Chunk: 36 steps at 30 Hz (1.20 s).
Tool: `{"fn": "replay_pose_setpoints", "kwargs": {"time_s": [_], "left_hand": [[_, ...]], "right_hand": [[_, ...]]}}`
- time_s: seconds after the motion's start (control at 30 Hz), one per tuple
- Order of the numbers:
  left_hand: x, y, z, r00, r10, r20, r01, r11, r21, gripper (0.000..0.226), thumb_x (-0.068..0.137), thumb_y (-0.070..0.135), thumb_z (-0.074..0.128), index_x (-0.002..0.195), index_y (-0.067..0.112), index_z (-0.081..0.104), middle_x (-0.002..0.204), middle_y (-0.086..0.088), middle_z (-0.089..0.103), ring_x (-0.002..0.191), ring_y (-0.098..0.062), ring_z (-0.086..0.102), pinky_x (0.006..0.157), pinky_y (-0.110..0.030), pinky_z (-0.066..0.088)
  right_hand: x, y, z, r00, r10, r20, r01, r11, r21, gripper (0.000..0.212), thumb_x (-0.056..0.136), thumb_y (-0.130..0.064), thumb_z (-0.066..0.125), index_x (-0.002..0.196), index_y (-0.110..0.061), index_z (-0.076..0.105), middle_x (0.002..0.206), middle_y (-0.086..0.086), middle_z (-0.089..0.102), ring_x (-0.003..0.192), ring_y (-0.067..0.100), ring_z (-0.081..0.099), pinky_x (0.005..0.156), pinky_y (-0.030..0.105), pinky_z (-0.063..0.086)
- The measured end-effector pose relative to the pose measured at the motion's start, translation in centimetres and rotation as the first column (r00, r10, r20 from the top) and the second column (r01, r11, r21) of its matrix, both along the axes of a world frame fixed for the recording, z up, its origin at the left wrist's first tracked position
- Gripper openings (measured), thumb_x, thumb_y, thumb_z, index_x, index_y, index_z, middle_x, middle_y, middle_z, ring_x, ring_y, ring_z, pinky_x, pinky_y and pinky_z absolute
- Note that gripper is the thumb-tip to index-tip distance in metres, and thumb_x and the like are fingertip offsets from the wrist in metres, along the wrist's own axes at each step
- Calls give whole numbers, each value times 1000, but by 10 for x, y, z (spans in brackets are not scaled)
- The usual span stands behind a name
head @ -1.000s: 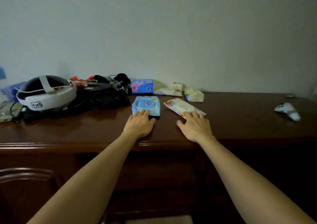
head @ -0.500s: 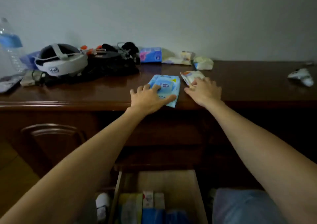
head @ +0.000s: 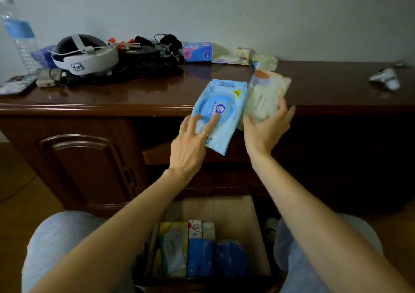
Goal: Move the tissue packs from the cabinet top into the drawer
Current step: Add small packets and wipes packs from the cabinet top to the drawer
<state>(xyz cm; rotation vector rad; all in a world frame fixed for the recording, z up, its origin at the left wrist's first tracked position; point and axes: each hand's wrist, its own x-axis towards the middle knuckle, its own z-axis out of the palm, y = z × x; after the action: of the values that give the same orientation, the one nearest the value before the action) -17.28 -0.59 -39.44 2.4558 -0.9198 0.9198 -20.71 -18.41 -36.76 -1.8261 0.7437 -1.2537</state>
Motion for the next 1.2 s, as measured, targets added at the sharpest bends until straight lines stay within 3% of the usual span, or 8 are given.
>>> {"fn": "replay_pose_setpoints", "kwargs": {"time_s": [0.23, 0.43, 0.53, 0.63, 0.7, 0.83, 0.93, 1.2], "left_hand": [[-25, 3, -54, 979, -86, -187, 76, 996, -56, 87, 90, 8, 63, 152, 54, 23, 153, -4, 23, 130, -30, 43, 54, -33, 53], [-36, 21, -100, 939, -123, -321, 114, 992, -46, 71, 89, 14, 71, 149, 41, 44, 156, -4, 29, 137, -26, 35, 78, -38, 56], [-41, 35, -122, 669, -371, -644, 240, 928, -285, 58, 86, 22, 58, 144, 26, 54, 157, 3, 33, 145, -15, 30, 112, -33, 40], [-46, 40, -139, 340, -587, -734, -109, 751, -651, 36, 91, 23, 55, 122, 15, 73, 141, 6, 52, 129, -7, 52, 91, -22, 53], [-47, 36, -149, 372, -494, -786, -321, 726, -608, 30, 88, 31, 74, 116, 22, 72, 128, 2, 57, 119, -16, 60, 77, -22, 58], [-44, 32, -187, 150, -388, -909, -501, 763, -408, 99, 68, 15, 93, 148, 19, 34, 137, -5, 47, 121, -19, 54, 99, -44, 54], [-48, 41, -213, -83, -523, -848, -629, 688, -362, 67, 72, 9, 89, 130, 5, 55, 123, -18, 69, 103, -32, 71, 89, -56, 58], [-49, 76, -260, -15, -596, -803, -895, 366, -255, 21, 91, 1, 67, 108, 12, 64, 108, -15, 70, 92, -36, 68, 77, -48, 61]], "right_hand": [[-17, 8, -54, 871, 102, 480, -484, 340, 806, 48, 80, -14, 82, 125, -15, 66, 115, 9, 76, 95, 24, 76, 76, 42, 64], [-29, 23, -108, 868, 314, 385, -485, 372, 791, 20, 92, -26, 72, 106, -13, 73, 101, 7, 79, 90, 23, 77, 70, 37, 62], [-37, 31, -139, 908, 322, 268, -395, 448, 802, 19, 96, -37, 65, 97, -19, 72, 87, -1, 80, 76, 15, 77, 55, 27, 57], [-41, 36, -168, 937, 337, 91, -265, 519, 813, 24, 98, -43, 60, 94, -22, 70, 81, 0, 78, 74, 18, 75, 56, 28, 56], [-42, 36, -191, 915, 403, -28, -216, 546, 810, 26, 96, -43, 58, 92, -21, 71, 83, 5, 76, 74, 20, 73, 61, 31, 56], [-41, 41, -241, 805, 573, -153, -209, 516, 831, 24, 99, -33, 51, 104, -17, 69, 77, 4, 73, 71, 22, 69, 57, 27, 51], [-43, 38, -276, 712, 602, -362, -68, 572, 817, 38, 102, -35, 52, 135, -17, 53, 108, 11, 69, 94, 29, 66, 79, 36, 50], [-74, 35, -311, 220, 915, -338, -42, 355, 934, 84, 60, -94, 62, 115, -30, 73, 104, 9, 77, 99, 29, 72, 91, 41, 52]]}}
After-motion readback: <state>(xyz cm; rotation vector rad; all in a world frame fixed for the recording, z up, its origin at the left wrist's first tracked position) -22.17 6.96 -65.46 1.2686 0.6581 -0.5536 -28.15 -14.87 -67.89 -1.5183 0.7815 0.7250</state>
